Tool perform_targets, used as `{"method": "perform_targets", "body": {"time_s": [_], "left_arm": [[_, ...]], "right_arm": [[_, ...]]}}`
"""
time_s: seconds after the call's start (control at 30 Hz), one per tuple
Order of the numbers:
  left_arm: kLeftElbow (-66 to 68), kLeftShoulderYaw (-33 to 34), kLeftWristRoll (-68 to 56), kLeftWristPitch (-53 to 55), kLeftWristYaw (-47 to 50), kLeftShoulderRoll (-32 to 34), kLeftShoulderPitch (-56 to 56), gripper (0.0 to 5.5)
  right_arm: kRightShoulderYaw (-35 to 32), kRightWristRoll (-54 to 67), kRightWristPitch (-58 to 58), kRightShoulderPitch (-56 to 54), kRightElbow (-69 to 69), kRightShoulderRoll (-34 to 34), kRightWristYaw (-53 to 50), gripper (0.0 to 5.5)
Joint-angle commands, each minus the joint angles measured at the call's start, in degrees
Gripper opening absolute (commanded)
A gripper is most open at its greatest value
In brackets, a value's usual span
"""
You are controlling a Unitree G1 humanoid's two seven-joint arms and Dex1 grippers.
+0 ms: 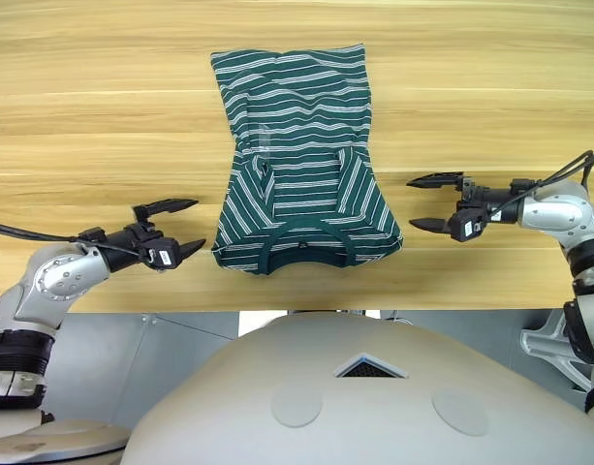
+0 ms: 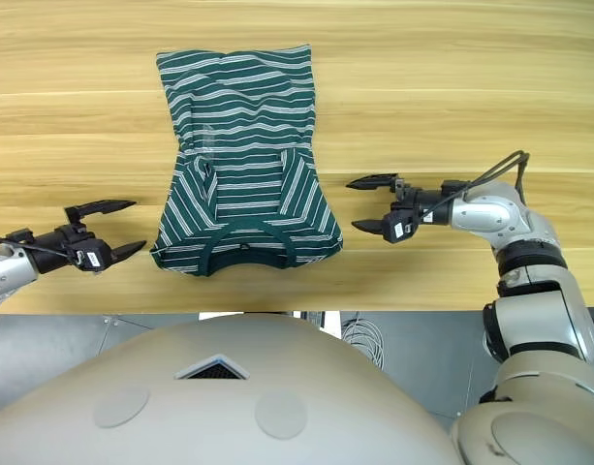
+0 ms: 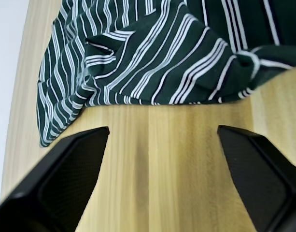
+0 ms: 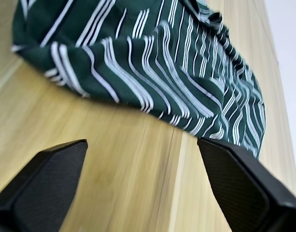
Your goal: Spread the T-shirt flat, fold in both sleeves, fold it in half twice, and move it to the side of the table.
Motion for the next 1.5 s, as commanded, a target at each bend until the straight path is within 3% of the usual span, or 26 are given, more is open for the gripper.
{"method": "perform_targets", "body": {"time_s": [0.03, 0.7, 0.9, 1.0, 1.37, 1.5], "left_arm": [[0.5, -2.3, 3.2, 0.4, 0.0, 0.8, -2.2, 4.05], [8.4, -16.2, 9.2, -2.1, 4.3, -4.9, -9.8, 4.05], [12.4, -19.5, 11.2, -4.2, 7.2, -6.1, -10.8, 4.08], [13.6, -20.1, 11.3, -5.3, 8.0, -5.7, -11.2, 3.68], [20.9, -24.6, 17.7, -9.0, 11.0, -2.8, -12.7, 1.45], [21.9, -27.4, 22.5, -8.9, 12.9, -2.8, -13.4, 0.70]], "right_arm": [[3.6, -4.7, 1.8, -0.3, 0.1, 2.3, -1.5, 4.26], [11.6, -7.2, 4.1, -2.8, -4.6, 4.4, -7.7, 4.26], [12.3, -10.0, 4.2, -3.7, -4.4, 5.1, -11.2, 3.06], [12.6, -10.5, 4.1, -3.8, -4.5, 5.2, -12.2, 2.65], [13.3, -8.3, 3.9, -4.0, -4.3, 4.6, -12.2, 0.48], [13.7, -7.7, 3.9, -4.3, -3.7, 4.8, -11.5, 0.00]]}}
